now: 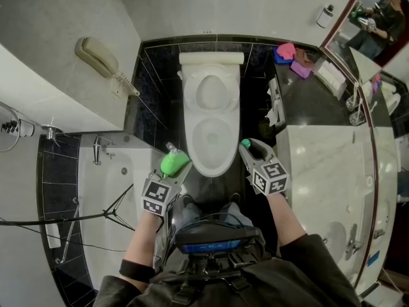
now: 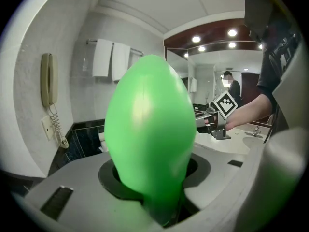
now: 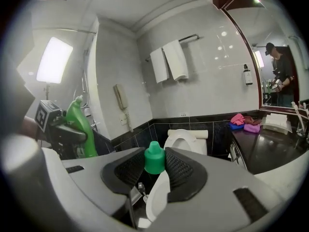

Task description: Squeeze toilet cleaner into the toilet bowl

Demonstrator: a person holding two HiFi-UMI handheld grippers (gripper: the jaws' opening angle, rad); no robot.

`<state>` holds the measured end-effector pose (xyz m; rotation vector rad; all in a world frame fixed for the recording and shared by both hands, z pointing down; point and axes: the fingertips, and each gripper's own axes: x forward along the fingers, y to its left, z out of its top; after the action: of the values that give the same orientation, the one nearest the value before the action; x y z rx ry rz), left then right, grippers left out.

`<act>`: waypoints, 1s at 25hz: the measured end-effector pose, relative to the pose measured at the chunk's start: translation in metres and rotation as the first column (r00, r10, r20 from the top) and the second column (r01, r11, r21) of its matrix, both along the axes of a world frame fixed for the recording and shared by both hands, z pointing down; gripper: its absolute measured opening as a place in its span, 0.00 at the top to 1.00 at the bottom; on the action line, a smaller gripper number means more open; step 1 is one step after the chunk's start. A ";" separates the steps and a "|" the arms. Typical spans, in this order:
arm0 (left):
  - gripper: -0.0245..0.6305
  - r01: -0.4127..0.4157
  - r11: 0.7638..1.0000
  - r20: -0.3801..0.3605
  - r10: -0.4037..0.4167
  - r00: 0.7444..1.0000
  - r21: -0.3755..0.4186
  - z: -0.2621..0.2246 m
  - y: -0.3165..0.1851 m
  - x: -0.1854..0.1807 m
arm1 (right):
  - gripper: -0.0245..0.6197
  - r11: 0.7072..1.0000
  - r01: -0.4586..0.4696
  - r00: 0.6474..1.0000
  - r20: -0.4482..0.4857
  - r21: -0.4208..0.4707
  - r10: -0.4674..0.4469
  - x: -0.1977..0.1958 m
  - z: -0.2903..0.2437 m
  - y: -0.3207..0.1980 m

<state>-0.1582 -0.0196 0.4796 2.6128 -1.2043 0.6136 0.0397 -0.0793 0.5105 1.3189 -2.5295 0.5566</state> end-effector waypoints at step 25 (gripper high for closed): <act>0.68 -0.001 0.999 0.040 0.003 0.999 -0.049 0.019 -0.006 0.011 | 0.74 0.999 0.013 1.000 -0.007 -0.034 -0.013 0.007 0.018 0.008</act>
<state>-0.1469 -0.0252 0.4984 2.5738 -1.1828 0.6905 0.0467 -0.0713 0.5286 1.2896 -2.5092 0.5884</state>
